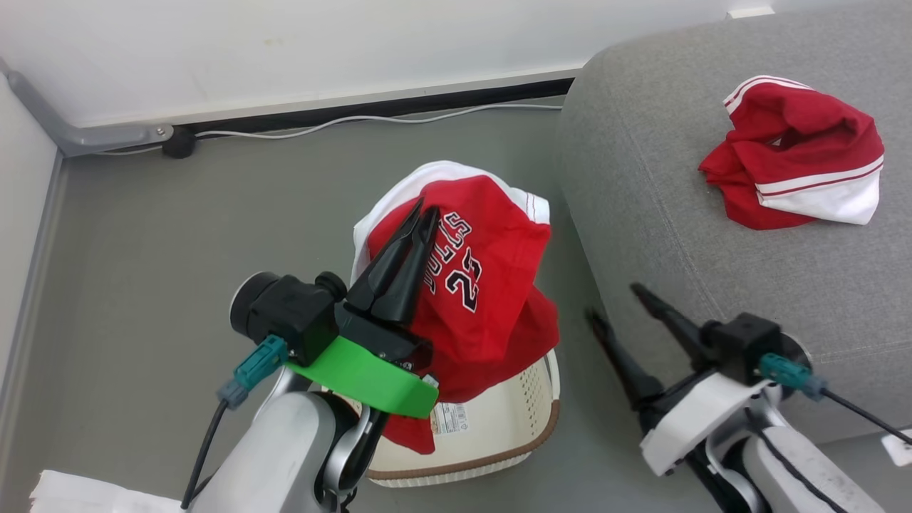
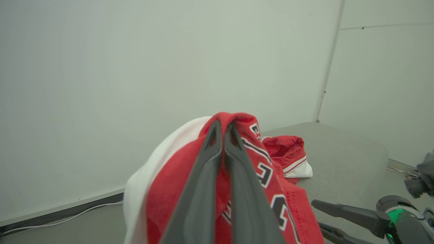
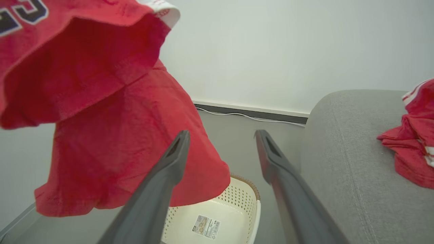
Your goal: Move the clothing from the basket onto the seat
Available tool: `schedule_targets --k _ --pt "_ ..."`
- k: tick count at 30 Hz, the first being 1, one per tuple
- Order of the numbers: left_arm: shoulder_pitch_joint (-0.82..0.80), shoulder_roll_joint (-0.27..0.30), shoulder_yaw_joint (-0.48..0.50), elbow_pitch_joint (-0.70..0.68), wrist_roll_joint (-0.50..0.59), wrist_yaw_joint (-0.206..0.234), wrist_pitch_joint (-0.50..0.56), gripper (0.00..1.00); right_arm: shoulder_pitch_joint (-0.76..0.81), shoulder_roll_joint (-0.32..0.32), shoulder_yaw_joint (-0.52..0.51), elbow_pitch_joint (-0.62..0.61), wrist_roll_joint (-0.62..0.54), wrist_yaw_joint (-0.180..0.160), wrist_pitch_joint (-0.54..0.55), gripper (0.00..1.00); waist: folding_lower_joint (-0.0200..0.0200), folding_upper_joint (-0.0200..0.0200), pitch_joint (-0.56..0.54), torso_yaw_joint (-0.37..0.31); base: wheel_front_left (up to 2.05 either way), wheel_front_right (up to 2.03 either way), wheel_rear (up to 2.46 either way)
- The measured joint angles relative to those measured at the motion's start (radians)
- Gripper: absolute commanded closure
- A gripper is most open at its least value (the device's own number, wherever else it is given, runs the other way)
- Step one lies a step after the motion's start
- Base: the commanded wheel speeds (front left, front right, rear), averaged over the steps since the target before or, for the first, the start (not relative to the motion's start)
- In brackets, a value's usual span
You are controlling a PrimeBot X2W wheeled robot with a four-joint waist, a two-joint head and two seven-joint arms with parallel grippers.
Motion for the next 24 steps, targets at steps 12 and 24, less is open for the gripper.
schedule_targets --k 12,24 --pt "-0.028 -0.006 -0.033 -0.027 0.001 -0.018 -0.001 1.00 -0.150 0.045 0.134 0.040 -0.038 0.079 0.042 0.00 0.0000 0.0000 0.014 0.014 0.00 0.00 0.00" --pt "-0.047 -0.012 -0.085 -0.050 0.001 -0.034 -0.007 1.00 -0.262 0.096 0.243 0.151 -0.028 0.096 0.080 1.00 0.0000 0.0000 0.022 0.041 0.00 0.00 0.00"
